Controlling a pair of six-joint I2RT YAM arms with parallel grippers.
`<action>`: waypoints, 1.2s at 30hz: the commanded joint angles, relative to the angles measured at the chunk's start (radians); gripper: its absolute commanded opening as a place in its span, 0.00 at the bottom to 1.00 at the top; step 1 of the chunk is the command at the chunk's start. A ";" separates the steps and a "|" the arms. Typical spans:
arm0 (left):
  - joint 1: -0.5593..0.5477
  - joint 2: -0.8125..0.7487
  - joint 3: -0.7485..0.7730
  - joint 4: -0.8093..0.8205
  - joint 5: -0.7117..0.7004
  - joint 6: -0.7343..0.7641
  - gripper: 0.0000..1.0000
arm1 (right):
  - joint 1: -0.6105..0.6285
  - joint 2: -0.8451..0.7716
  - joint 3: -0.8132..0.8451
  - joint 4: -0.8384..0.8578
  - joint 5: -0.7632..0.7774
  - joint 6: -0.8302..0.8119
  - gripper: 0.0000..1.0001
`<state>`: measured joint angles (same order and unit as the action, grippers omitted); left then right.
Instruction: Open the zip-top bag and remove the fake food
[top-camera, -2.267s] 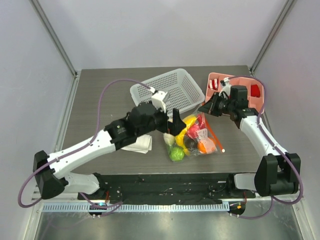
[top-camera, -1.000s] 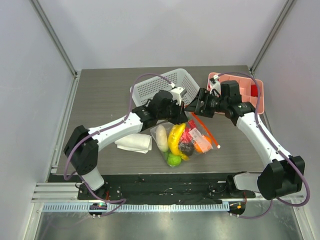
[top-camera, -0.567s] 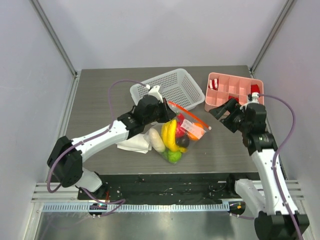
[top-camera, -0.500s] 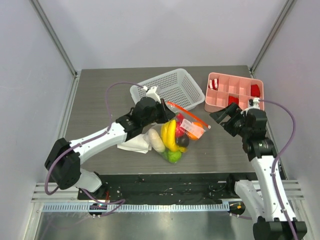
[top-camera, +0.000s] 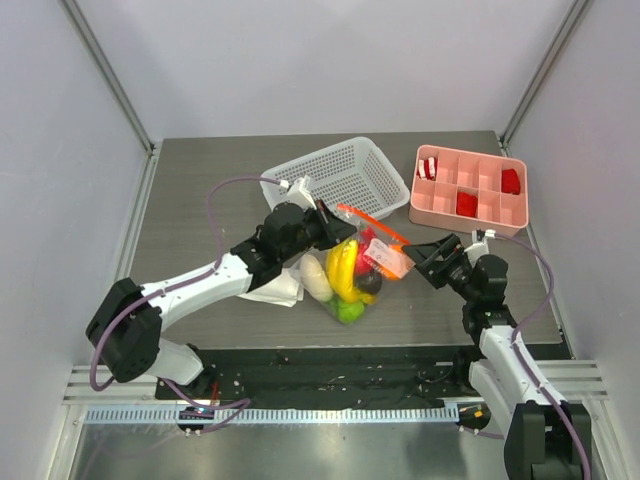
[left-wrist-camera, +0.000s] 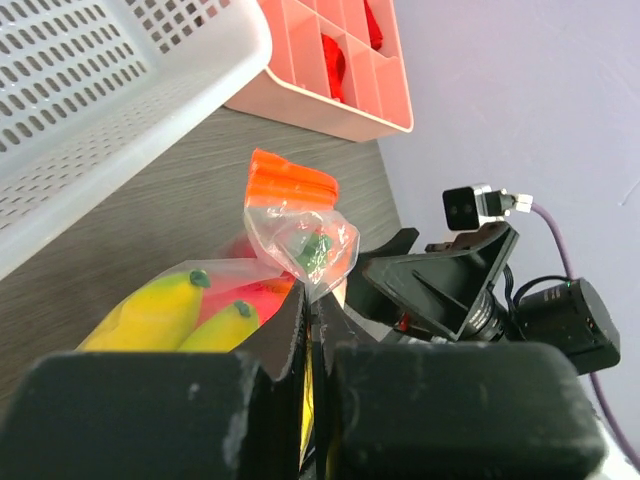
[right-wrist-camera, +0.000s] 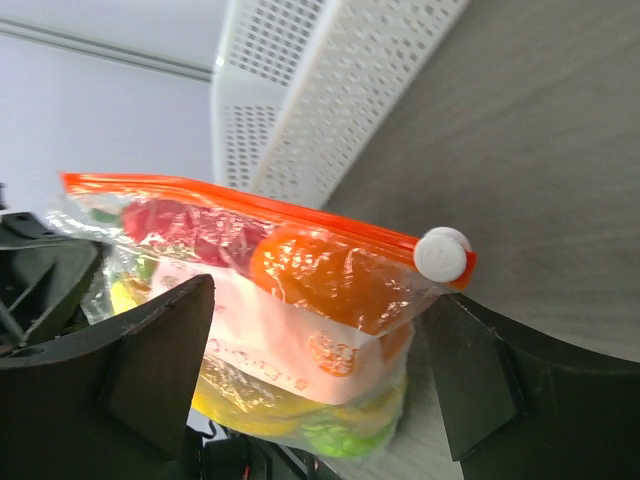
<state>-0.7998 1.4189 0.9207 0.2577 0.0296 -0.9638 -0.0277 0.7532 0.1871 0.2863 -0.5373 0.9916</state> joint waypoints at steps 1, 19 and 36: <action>0.007 -0.003 -0.005 0.143 0.030 -0.044 0.00 | -0.001 0.035 -0.083 0.377 -0.006 0.080 0.88; 0.007 -0.040 -0.007 0.039 0.110 0.002 0.03 | -0.001 0.132 0.010 0.513 0.024 -0.022 0.19; -0.078 0.005 0.428 -0.446 0.335 0.689 0.89 | 0.002 0.152 0.256 0.159 -0.234 -0.266 0.08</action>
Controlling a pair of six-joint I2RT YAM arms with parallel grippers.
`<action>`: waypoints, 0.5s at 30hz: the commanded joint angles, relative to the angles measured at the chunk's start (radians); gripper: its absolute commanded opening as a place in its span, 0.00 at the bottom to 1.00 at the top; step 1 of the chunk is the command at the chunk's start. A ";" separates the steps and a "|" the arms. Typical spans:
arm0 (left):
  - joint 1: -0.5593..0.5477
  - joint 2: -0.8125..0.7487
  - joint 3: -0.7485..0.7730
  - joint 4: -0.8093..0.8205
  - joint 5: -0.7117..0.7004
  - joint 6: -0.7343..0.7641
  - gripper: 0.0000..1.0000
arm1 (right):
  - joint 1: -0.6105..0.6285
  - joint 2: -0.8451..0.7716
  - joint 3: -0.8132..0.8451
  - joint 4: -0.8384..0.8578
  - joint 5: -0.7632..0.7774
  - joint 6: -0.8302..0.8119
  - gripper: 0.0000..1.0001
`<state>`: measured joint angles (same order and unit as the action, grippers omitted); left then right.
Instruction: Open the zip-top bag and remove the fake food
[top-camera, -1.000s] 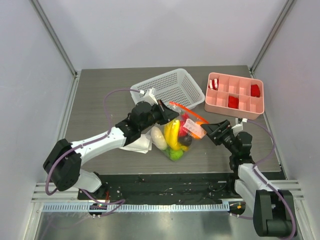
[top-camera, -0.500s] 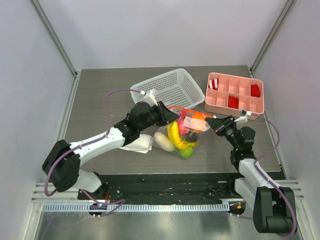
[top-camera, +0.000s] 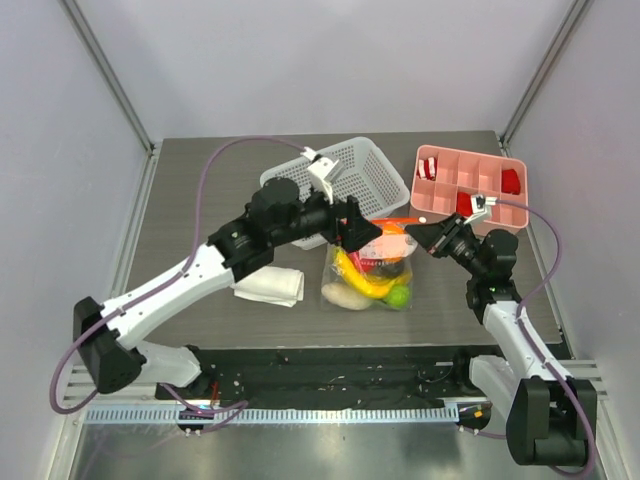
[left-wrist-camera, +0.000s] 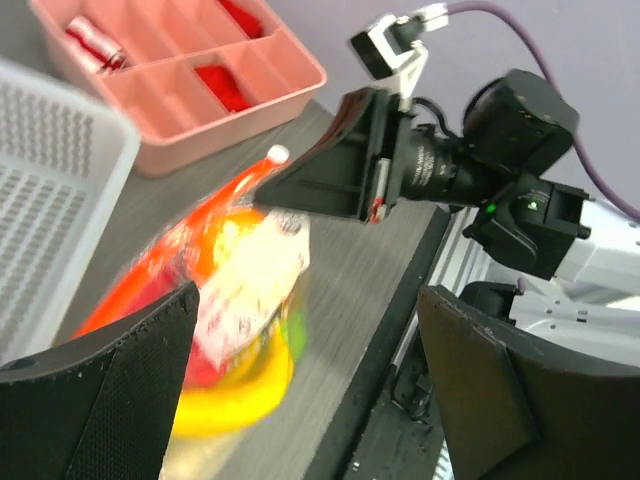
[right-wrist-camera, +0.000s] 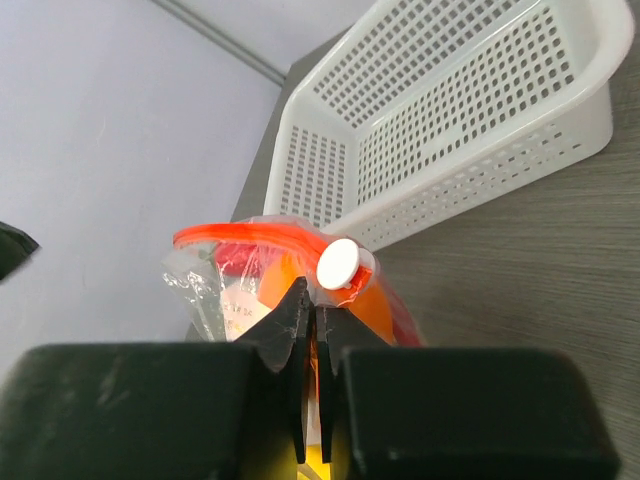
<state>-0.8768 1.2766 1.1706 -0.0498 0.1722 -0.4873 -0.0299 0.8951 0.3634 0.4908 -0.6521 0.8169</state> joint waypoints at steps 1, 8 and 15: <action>-0.001 0.189 0.234 -0.257 0.217 0.264 0.87 | 0.005 0.011 0.100 -0.069 -0.129 -0.114 0.08; 0.042 0.352 0.495 -0.577 0.184 0.564 0.84 | 0.013 0.018 0.120 -0.057 -0.184 -0.094 0.08; 0.134 0.469 0.541 -0.627 0.418 0.546 0.88 | 0.027 0.030 0.117 -0.046 -0.201 -0.079 0.08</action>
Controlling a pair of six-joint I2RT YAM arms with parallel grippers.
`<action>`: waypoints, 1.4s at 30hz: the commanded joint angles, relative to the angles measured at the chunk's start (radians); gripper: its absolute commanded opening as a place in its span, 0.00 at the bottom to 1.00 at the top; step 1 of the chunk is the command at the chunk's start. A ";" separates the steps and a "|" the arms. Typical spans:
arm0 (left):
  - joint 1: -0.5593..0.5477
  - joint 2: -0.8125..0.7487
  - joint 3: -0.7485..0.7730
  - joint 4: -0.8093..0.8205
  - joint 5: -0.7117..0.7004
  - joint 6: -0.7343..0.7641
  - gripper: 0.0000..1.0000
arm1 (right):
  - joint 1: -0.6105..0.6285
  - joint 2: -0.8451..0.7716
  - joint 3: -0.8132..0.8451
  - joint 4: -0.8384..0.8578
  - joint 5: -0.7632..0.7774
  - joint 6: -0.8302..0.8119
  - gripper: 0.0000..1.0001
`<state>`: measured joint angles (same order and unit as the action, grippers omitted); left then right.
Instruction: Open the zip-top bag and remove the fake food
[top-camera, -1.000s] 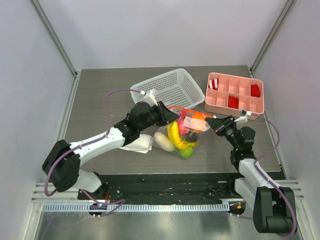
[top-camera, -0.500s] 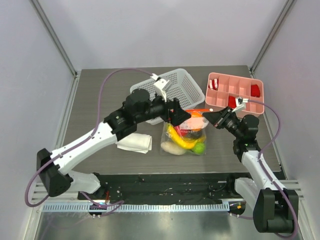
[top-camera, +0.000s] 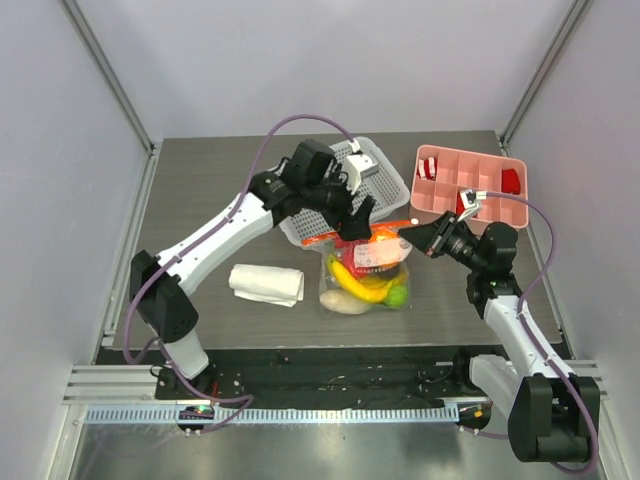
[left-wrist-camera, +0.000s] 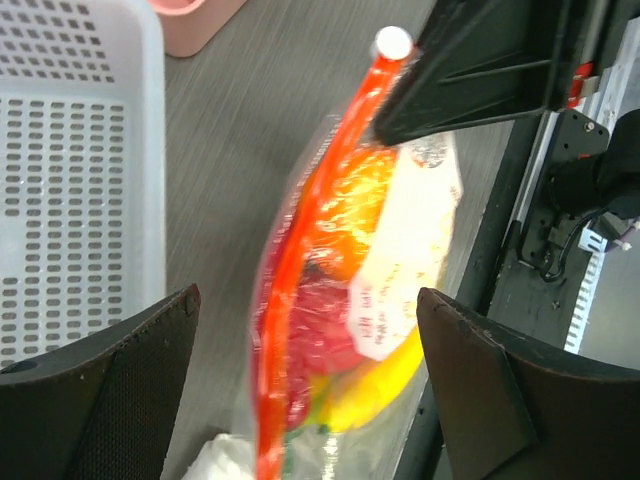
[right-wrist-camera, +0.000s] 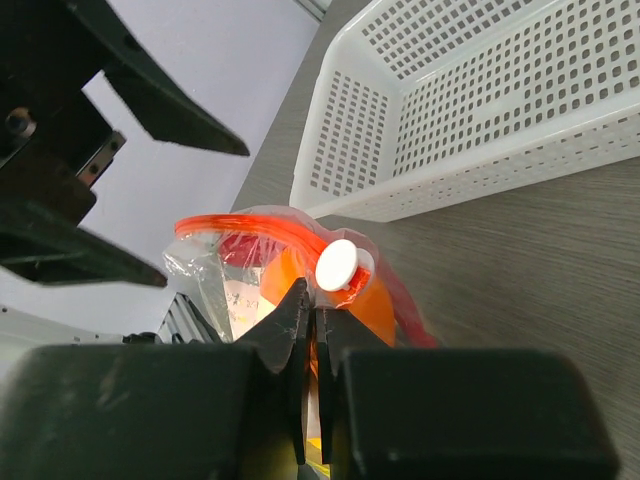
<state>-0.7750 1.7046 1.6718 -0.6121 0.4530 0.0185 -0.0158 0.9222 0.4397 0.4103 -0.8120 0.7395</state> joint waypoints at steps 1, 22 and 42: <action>0.033 0.053 0.034 -0.055 0.145 0.029 0.86 | 0.014 0.001 0.044 0.033 -0.042 0.000 0.09; 0.033 -0.138 -0.376 0.331 0.082 -0.242 0.00 | 0.011 -0.091 0.034 -0.246 0.151 -0.062 0.77; 0.033 -0.229 -0.474 0.410 0.180 -0.296 0.00 | -0.030 0.091 -0.213 0.849 -0.122 0.351 0.42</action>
<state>-0.7383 1.5314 1.2026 -0.2623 0.5892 -0.2619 -0.0433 0.9546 0.2337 0.9913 -0.8970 1.0069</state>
